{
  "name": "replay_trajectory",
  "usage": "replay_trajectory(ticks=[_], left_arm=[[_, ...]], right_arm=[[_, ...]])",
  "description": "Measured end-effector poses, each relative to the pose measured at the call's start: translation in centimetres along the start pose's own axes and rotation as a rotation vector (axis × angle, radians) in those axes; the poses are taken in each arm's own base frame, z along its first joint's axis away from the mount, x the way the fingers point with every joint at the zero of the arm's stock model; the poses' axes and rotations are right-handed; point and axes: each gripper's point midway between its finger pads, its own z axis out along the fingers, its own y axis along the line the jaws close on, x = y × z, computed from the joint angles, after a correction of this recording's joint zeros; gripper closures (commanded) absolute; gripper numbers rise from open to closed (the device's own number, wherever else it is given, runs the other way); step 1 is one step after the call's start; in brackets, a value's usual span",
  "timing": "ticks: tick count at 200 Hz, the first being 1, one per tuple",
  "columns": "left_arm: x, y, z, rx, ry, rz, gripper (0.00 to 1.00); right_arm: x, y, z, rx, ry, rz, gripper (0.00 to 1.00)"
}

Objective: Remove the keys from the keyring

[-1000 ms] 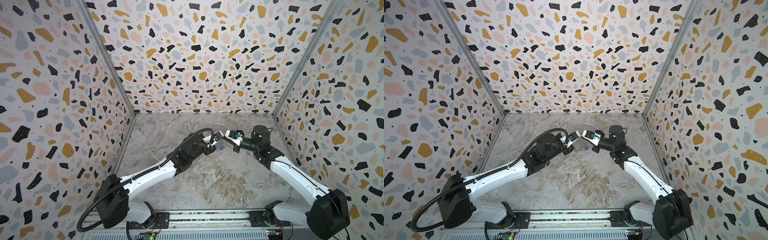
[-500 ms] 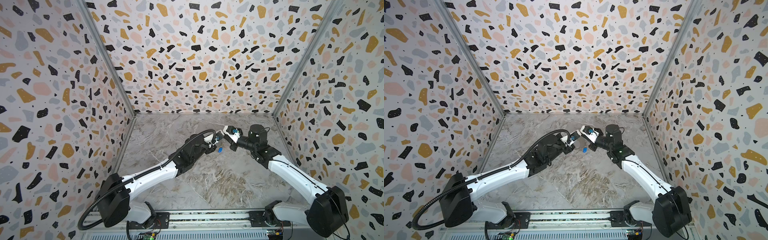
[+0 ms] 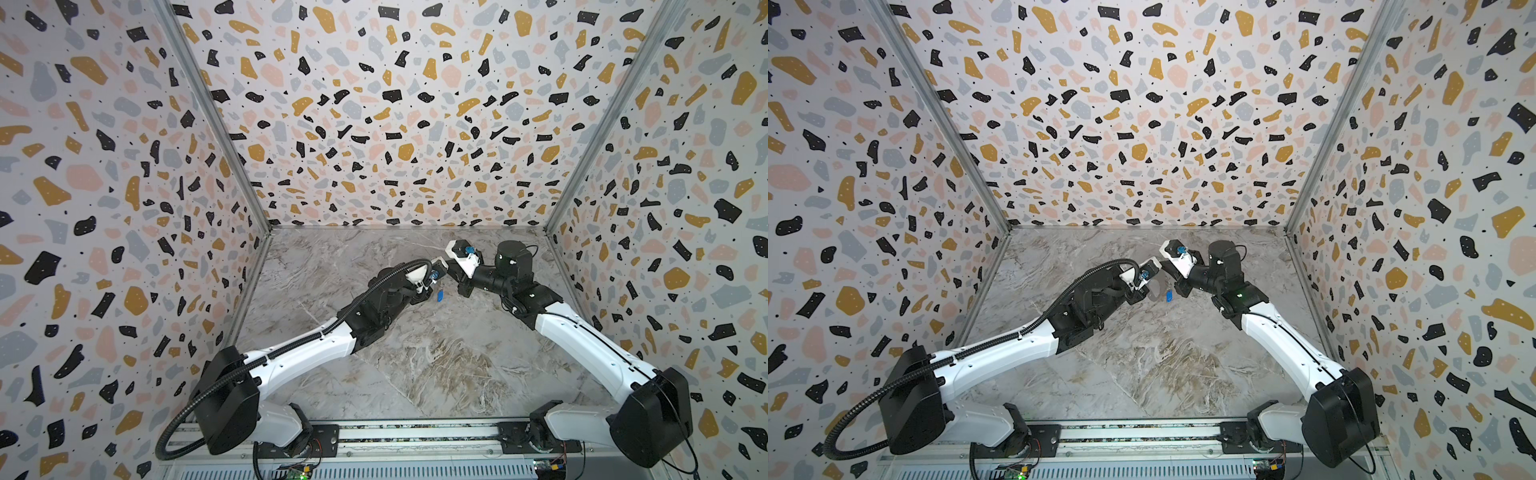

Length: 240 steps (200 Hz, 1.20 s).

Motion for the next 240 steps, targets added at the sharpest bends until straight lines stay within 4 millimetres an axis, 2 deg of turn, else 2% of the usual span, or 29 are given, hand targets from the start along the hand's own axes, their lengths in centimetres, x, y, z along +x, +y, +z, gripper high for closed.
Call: replay_trajectory(ticks=[117, 194, 240], left_arm=[[0.1, -0.3, 0.0, 0.013, -0.003, 0.035, 1.0], [0.4, -0.1, 0.0, 0.003, 0.006, 0.045, 1.0], [1.0, 0.4, 0.1, -0.033, 0.041, 0.042, 1.0]], right_arm=[[0.5, 0.8, 0.5, -0.04, 0.024, 0.081, 1.0], [0.5, 0.4, 0.7, -0.019, 0.036, 0.148, 1.0], [0.2, -0.6, 0.6, 0.036, 0.045, 0.16, 1.0]])
